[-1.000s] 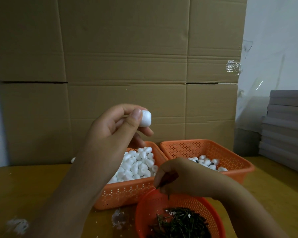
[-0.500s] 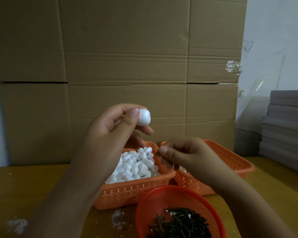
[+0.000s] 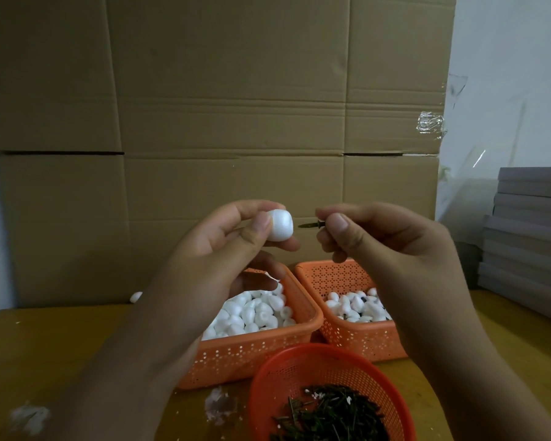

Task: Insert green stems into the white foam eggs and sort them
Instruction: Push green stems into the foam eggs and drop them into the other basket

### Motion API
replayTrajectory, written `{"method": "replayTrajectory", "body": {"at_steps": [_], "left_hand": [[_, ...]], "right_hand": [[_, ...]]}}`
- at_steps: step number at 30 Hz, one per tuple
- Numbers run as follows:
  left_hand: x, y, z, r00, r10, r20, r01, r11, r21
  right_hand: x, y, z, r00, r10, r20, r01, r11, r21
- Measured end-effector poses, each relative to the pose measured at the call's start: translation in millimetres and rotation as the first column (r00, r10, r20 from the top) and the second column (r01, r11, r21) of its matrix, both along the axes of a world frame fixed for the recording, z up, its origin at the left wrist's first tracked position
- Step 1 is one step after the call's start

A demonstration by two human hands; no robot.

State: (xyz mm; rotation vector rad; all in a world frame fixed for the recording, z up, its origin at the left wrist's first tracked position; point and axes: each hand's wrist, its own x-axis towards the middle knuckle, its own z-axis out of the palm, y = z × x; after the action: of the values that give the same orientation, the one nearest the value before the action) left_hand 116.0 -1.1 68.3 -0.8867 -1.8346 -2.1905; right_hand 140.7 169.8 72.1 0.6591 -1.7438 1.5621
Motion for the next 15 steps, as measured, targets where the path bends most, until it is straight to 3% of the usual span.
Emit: {"method": "replayTrajectory", "body": {"at_steps": [10, 15], "left_hand": [[0.7, 6.0, -2.8, 1.0, -0.027, -0.01, 0.026, 0.998, -0.05], [0.9, 6.3, -2.9, 0.999, 0.017, -0.047, -0.019, 0.998, -0.051]], "right_hand": [[-1.4, -8.5, -4.1, 1.0, 0.007, -0.017, -0.007, 1.0, 0.005], [-6.0, -8.3, -5.8, 1.0, 0.013, 0.023, -0.011, 0.997, -0.076]]}}
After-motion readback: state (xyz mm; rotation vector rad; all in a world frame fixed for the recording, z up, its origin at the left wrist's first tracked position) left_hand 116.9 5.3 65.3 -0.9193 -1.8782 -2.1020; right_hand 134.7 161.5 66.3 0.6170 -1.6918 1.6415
